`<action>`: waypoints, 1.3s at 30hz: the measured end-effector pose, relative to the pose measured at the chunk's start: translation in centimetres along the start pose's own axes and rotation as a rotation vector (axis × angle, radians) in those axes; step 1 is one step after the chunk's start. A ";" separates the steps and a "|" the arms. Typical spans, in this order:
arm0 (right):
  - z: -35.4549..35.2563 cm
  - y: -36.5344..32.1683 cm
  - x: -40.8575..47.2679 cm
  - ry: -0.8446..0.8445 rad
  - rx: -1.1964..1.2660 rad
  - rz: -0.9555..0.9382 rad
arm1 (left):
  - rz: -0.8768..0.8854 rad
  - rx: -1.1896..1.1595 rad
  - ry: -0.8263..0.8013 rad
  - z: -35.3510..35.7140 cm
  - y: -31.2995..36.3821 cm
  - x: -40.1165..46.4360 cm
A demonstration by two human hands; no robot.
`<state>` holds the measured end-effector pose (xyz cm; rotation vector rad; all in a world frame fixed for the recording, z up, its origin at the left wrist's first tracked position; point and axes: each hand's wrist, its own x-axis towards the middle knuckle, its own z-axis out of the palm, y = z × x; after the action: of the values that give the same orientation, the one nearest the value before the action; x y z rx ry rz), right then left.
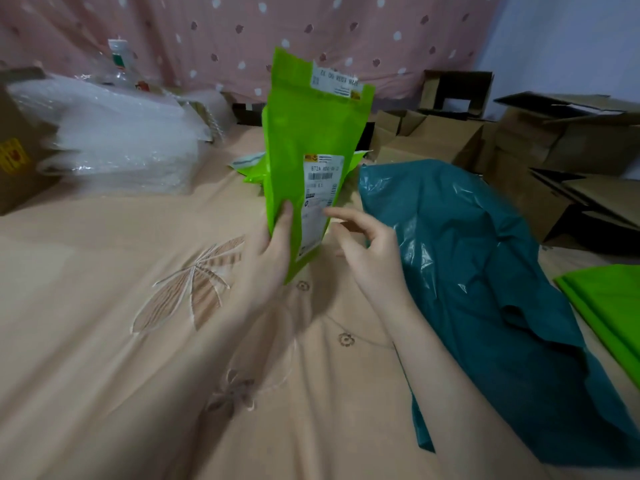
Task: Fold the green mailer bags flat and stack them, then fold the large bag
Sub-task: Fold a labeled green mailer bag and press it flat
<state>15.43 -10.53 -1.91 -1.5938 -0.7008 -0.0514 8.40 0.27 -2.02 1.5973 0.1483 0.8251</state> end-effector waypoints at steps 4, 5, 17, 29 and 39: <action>-0.6 1.3 0.8 0.088 -0.108 0.101 | -0.138 -0.104 0.082 -1.1 -0.1 0.4; -0.7 1.5 0.9 0.069 -0.113 0.147 | -0.169 -0.120 0.109 -1.5 -0.4 0.6; -1.4 0.7 1.0 -0.015 0.152 0.160 | -0.157 -0.009 0.149 -2.1 -0.5 1.1; -2.9 0.3 1.4 0.206 -0.269 0.001 | 0.072 0.190 0.129 -3.3 -1.7 2.3; -3.8 -0.2 1.7 0.106 -0.167 0.094 | -0.014 0.188 0.011 -3.1 -1.5 2.5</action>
<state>18.08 -13.37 -0.41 -1.7687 -0.5501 -0.1276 9.00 4.50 -2.43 1.7664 0.2509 0.8281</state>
